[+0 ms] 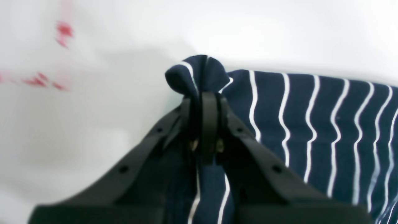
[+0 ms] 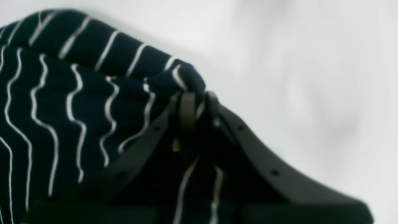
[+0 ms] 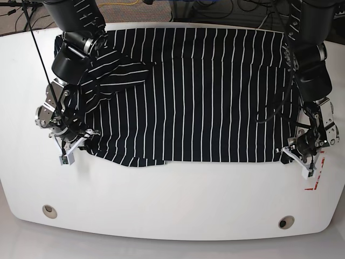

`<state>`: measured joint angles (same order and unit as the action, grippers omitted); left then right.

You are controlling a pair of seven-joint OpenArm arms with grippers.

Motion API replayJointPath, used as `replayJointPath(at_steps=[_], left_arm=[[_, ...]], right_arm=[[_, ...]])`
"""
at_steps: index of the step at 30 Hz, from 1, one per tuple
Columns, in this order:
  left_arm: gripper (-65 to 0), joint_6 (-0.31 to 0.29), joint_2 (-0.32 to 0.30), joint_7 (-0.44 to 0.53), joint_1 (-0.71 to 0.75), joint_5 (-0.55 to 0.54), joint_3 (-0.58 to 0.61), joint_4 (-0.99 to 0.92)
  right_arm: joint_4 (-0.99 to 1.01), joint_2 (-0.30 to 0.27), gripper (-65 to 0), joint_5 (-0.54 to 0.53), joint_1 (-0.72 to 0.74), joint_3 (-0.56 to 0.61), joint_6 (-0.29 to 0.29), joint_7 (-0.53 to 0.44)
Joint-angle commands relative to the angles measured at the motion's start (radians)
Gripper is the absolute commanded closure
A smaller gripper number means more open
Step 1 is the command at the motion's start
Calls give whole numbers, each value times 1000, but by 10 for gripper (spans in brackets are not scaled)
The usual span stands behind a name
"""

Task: Fold the T-shirt properly
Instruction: 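Grasp the hem corners of the striped shirt with both grippers, then lift the hem with both grippers and fold it over onto the held edge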

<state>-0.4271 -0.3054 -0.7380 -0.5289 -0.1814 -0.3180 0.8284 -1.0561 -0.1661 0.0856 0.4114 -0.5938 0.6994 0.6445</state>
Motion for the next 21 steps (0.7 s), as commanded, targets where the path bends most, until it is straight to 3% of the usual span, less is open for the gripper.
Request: replayJointPath(at_steps=[1,10,15,21], left_arm=[[-10,-2,-8,-18,-21,-13,-5,84],[-10,-11,15,-151,42,-14,-10,329],[-10,-75,21,-237,102,-14,-10,480],[-12,-95,30,-280,161,-13,-25,589]], right_arm=[[-83,-17,-49,-10,30,1,-1,18],[-243,-17,-49,-16,8,-1,-1,166],[-384,-11,-49,-17,-47,-1,-1,243],[-454,9,-55,-16,-88,1,-1,255]])
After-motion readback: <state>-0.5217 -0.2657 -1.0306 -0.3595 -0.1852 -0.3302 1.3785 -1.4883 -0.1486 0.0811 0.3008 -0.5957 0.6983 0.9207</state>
